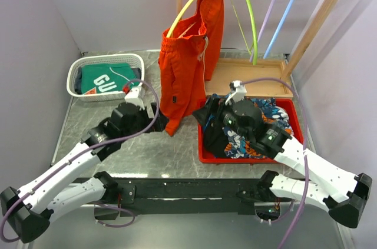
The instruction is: Place the shorts on the hanger
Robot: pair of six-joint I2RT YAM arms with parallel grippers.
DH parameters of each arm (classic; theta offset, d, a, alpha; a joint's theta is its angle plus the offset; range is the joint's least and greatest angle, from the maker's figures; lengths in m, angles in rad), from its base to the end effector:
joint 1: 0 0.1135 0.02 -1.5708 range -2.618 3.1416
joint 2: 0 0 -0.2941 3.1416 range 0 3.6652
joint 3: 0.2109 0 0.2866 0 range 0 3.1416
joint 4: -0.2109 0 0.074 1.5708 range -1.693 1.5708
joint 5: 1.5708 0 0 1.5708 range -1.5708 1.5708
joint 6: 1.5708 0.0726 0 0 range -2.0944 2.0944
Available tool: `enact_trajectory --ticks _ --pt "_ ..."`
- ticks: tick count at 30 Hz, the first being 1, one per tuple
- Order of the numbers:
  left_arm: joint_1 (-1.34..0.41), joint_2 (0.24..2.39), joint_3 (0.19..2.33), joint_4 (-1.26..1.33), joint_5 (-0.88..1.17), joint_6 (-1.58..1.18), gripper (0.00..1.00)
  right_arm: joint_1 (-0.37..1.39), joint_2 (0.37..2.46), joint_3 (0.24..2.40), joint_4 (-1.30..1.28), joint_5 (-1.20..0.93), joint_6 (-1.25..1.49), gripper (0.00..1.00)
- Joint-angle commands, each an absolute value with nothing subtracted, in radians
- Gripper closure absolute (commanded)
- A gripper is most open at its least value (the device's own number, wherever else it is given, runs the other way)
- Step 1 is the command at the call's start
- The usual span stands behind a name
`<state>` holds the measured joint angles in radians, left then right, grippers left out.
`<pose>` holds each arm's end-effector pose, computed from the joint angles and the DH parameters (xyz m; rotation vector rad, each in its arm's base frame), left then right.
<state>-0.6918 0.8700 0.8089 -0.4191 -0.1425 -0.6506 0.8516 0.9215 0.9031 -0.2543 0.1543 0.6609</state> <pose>0.1938 -0.1471 0.3137 -0.0480 2.1167 -0.6799 0.1822 0.1911 0.3633 -0.0713 1.9394 0.8997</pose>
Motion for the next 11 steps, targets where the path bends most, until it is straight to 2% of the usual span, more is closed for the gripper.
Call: enact_trajectory --ticks 1,7,11 --pt "-0.707 0.776 0.734 -0.279 -0.183 -0.707 0.04 0.859 0.876 0.804 -0.152 0.210 0.658 0.00" --pt "-0.707 0.689 0.706 -0.275 -0.222 -0.667 0.03 0.859 0.835 0.692 -0.106 0.233 0.687 0.00" --pt "-0.707 0.689 0.735 -0.304 -0.235 -0.657 0.03 0.859 0.831 0.696 -0.118 0.241 0.687 0.00"
